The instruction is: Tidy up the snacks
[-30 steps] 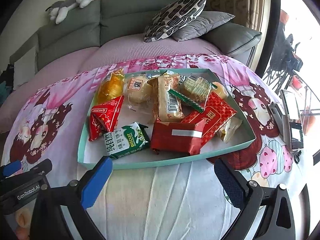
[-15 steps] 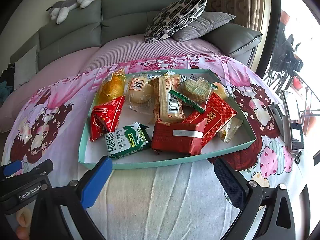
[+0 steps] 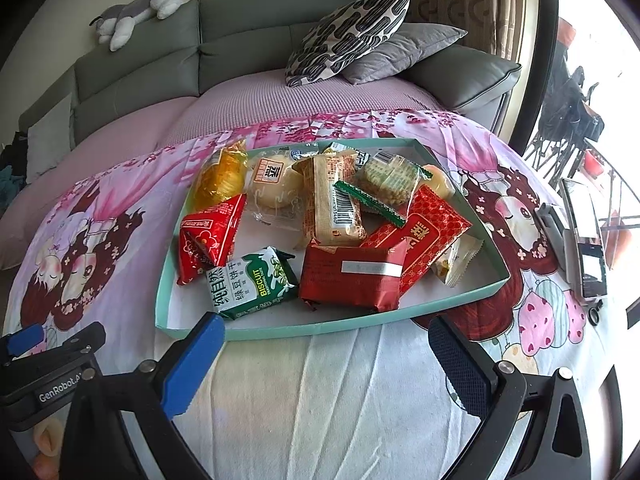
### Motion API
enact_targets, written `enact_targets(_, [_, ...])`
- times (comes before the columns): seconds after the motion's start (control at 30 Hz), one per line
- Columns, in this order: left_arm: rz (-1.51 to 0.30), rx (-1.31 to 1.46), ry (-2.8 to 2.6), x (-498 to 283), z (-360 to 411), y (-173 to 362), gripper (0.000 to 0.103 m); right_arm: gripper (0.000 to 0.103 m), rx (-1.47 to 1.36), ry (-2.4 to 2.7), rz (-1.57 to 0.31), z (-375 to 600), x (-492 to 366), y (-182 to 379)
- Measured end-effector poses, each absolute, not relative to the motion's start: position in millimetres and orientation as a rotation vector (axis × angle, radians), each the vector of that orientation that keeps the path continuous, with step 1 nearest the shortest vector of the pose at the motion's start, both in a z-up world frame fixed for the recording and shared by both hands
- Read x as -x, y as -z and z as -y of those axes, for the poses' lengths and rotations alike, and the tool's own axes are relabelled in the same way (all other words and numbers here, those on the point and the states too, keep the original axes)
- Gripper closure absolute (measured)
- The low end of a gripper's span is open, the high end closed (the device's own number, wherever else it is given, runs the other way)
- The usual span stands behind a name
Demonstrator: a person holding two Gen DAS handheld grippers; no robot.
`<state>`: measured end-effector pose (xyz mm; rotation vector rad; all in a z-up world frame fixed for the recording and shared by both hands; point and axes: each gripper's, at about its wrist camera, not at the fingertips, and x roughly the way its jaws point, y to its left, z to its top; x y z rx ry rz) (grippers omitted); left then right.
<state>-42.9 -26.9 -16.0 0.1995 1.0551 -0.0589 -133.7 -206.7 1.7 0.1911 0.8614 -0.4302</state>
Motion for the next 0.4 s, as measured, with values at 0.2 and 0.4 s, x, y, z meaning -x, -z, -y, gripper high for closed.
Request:
enact_targets(0.2, [-1.051, -0.203, 0.058, 42.8, 25.8, 15.8, 0.010, 0.000, -0.192, 0.432, -0.861, 207.1, 133.9, -1.7])
enact_targets(0.4, [-1.030, -0.198, 0.057, 43.6, 25.5, 12.1, 0.010, 0.000, -0.192, 0.432, -0.861, 206.8, 133.6, -2.0])
